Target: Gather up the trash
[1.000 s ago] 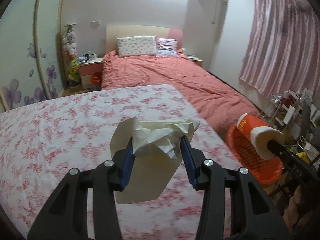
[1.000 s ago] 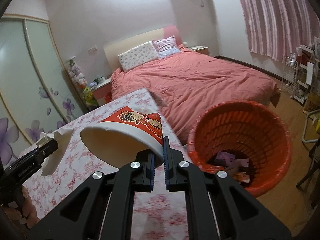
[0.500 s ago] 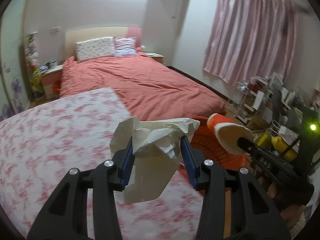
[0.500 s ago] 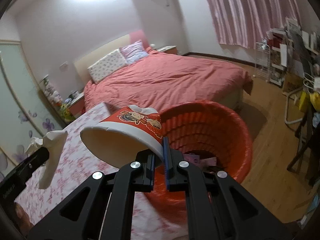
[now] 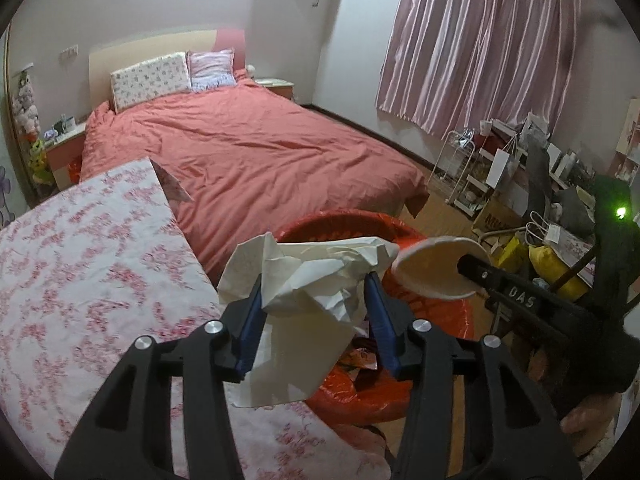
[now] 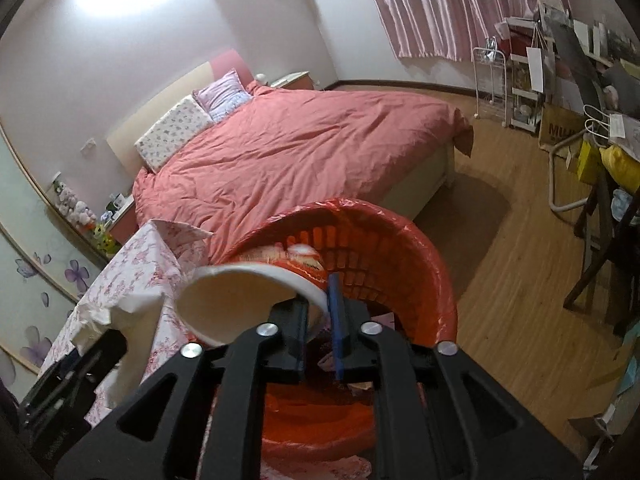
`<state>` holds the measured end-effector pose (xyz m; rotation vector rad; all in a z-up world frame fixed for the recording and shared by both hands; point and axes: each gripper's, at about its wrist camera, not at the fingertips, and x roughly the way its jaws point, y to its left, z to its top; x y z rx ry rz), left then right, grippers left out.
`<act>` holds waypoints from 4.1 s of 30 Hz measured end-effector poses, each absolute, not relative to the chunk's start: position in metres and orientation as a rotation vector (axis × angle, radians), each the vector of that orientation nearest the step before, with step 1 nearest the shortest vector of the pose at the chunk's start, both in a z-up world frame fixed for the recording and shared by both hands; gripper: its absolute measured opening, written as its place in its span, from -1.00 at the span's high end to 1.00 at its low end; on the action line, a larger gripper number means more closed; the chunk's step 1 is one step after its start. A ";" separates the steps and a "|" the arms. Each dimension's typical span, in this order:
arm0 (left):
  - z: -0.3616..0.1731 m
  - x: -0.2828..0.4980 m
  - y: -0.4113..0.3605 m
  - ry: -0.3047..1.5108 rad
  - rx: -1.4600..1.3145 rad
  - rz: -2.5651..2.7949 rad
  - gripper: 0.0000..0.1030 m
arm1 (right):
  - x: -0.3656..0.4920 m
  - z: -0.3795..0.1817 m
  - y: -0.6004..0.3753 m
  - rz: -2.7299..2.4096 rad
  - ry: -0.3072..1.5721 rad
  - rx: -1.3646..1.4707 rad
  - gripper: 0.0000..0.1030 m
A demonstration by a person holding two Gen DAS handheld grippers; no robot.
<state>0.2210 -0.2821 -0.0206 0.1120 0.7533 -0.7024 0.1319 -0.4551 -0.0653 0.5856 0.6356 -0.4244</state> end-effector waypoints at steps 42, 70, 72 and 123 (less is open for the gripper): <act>0.016 0.091 -0.063 0.530 0.016 -0.315 -0.92 | 0.017 -0.006 -0.304 -0.466 0.371 0.164 -0.94; -0.004 0.008 -0.006 0.509 0.009 -0.070 -0.92 | -0.023 -0.022 -0.235 -0.548 0.444 0.114 -0.94; -0.005 0.007 -0.004 0.512 0.003 -0.067 -0.92 | -0.024 -0.025 -0.233 -0.550 0.458 0.117 -0.94; 0.010 -0.018 -0.001 0.456 0.011 -0.033 -0.92 | -0.038 -0.020 -0.232 -0.535 0.448 0.138 -0.94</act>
